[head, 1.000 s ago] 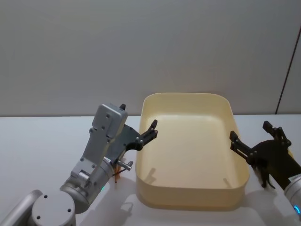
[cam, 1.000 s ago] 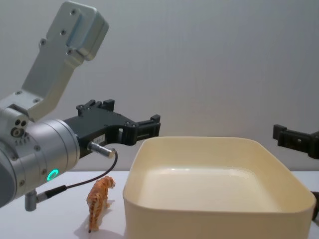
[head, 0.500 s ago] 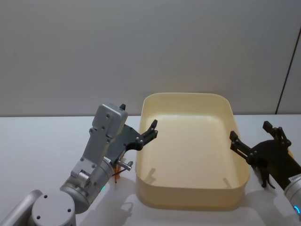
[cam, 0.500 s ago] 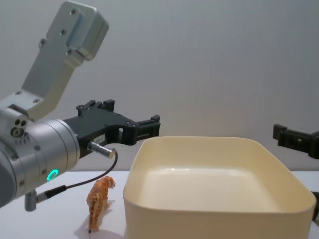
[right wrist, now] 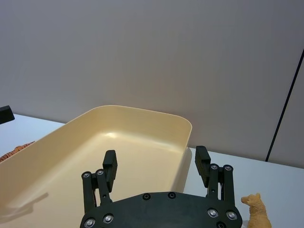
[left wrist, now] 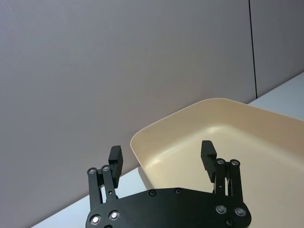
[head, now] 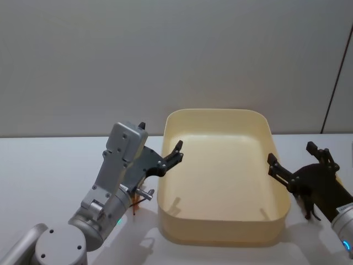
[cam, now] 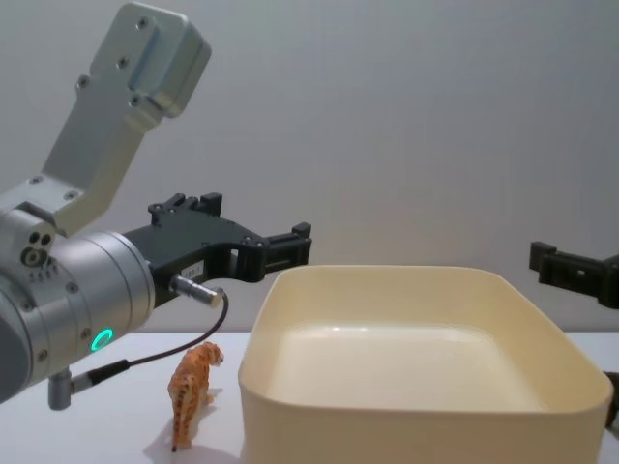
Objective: Pick up the toy alternately with two hands and place it into the central storage box.
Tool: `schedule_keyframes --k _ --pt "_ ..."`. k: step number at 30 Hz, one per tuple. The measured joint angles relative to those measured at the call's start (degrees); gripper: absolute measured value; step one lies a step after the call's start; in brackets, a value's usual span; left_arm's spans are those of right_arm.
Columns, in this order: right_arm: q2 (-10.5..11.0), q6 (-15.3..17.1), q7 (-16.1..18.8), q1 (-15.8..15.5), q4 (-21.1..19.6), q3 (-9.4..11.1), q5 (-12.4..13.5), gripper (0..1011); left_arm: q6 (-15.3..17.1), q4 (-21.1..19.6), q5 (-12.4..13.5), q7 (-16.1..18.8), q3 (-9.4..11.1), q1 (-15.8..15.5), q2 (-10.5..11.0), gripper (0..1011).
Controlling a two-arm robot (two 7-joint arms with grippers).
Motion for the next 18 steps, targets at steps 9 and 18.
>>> schedule_keyframes --k 9,18 --pt "0.0 0.0 0.0 0.0 0.0 0.0 0.0 1001 0.0 0.0 0.0 0.0 0.0 0.0 0.0 1001" --pt "0.0 0.0 0.0 0.0 0.0 0.0 0.0 1001 0.0 0.0 0.0 0.0 0.0 0.0 0.0 1001"
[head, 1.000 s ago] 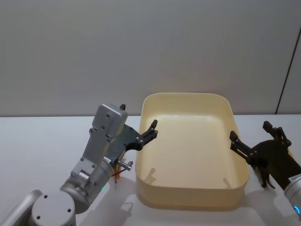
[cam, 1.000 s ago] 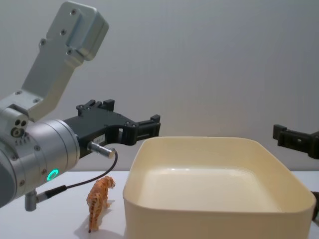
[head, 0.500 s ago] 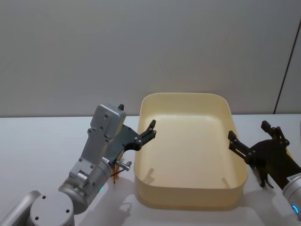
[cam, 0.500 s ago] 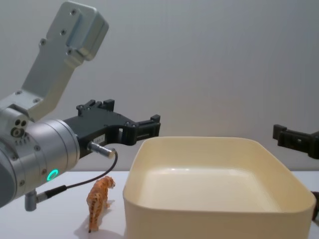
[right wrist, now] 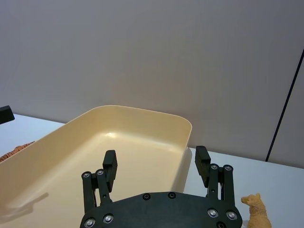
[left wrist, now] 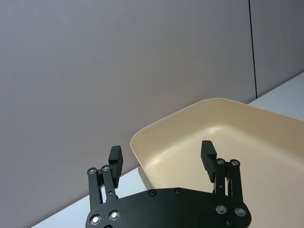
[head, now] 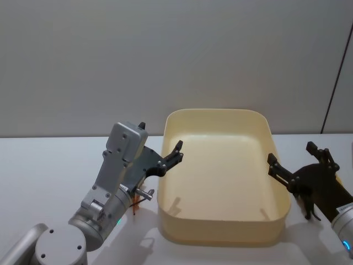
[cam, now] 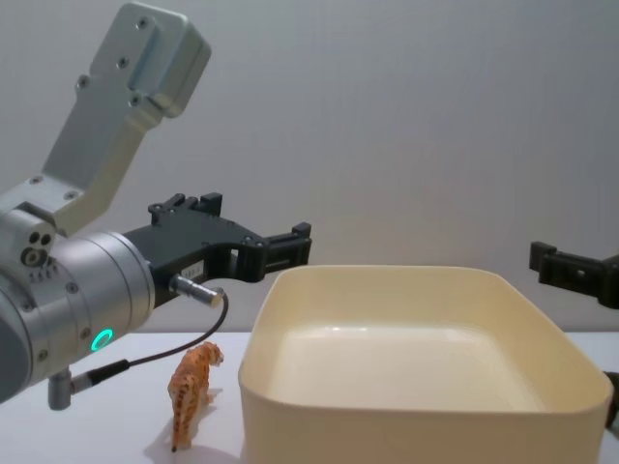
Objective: Pick up the toy alternately with two hands and place it into the central storage box.
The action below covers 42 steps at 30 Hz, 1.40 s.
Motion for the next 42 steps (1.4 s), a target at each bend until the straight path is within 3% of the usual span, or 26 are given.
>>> schedule_keyframes --k 22,31,42 --pt "-0.12 0.77 -0.19 0.23 0.32 0.28 0.39 1001 0.0 0.0 0.0 0.0 0.0 0.0 0.0 1001" --pt "1.78 2.85 -1.79 -1.29 -1.01 1.78 1.09 1001 0.0 0.0 0.0 0.0 0.0 0.0 0.0 1001" --pt "4.84 5.53 -4.66 -5.78 -4.35 3.69 2.13 1001 0.0 0.0 0.0 0.0 0.0 0.0 0.0 1001"
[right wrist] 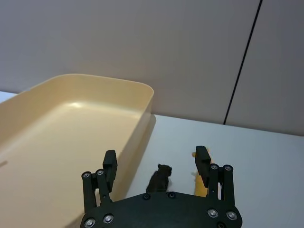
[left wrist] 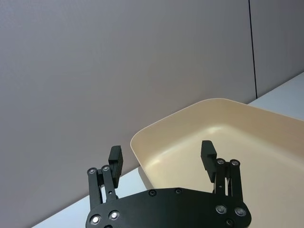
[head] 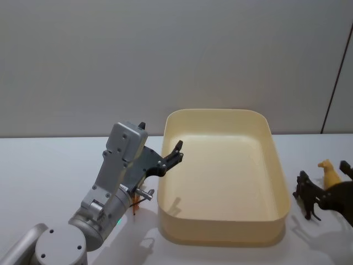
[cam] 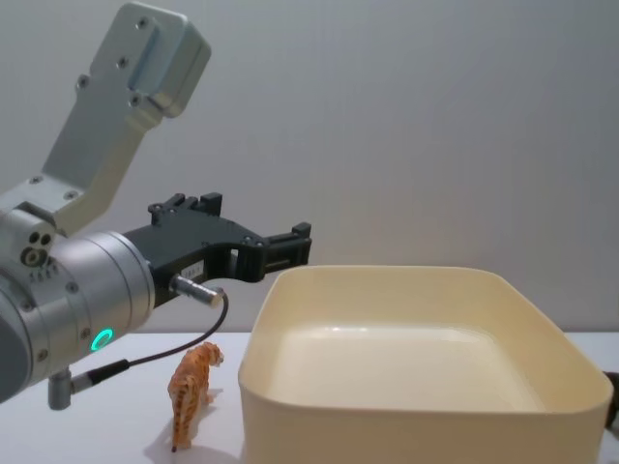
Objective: Pick up the toy alternately with two hands and place it into the central storage box.
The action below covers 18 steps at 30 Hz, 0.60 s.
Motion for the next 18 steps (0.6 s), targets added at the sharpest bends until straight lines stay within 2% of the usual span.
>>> schedule_keyframes --k 9,18 --pt "1.86 1.25 -2.3 -2.49 -0.62 1.73 0.83 1001 0.0 0.0 0.0 0.0 0.0 0.0 0.0 1001" --pt "2.95 1.59 -3.65 -2.34 2.15 3.49 1.55 1001 0.0 0.0 0.0 0.0 0.0 0.0 0.0 1001"
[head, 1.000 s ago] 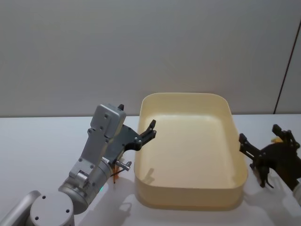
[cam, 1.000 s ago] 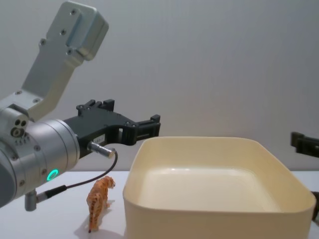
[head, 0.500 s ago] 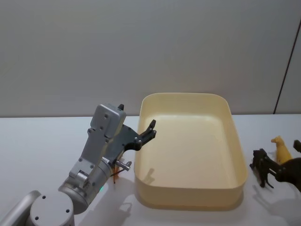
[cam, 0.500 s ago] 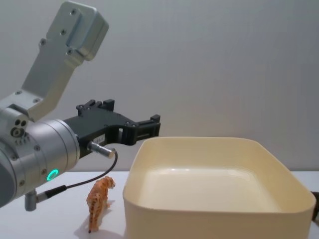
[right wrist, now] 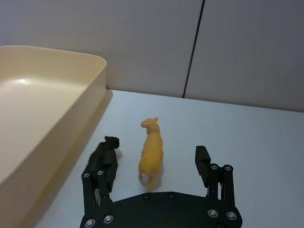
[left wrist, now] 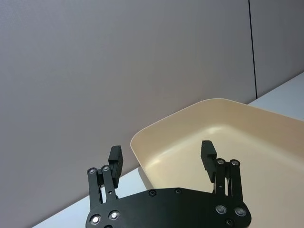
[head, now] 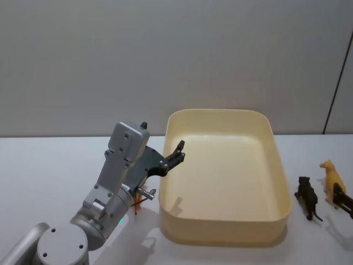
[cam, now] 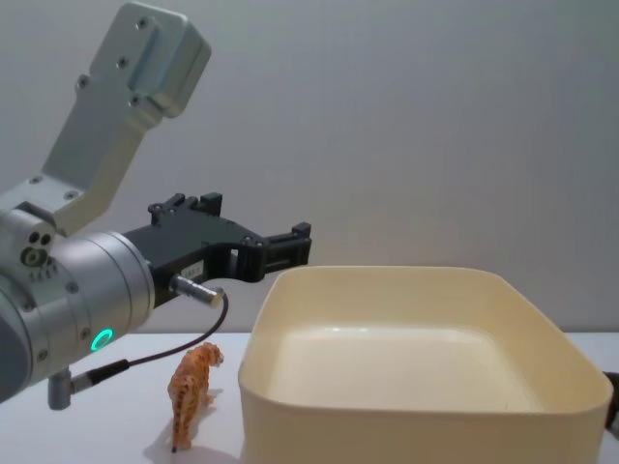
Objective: Pick up the toy alternately with two hands and place it into the central storage box.
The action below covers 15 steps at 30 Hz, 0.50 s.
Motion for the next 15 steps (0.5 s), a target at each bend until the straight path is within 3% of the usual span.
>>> schedule_keyframes --k 15 --pt "-1.41 0.83 3.12 4.62 7.01 -0.31 -0.94 1001 0.0 0.0 0.0 0.0 0.0 0.0 0.0 1001"
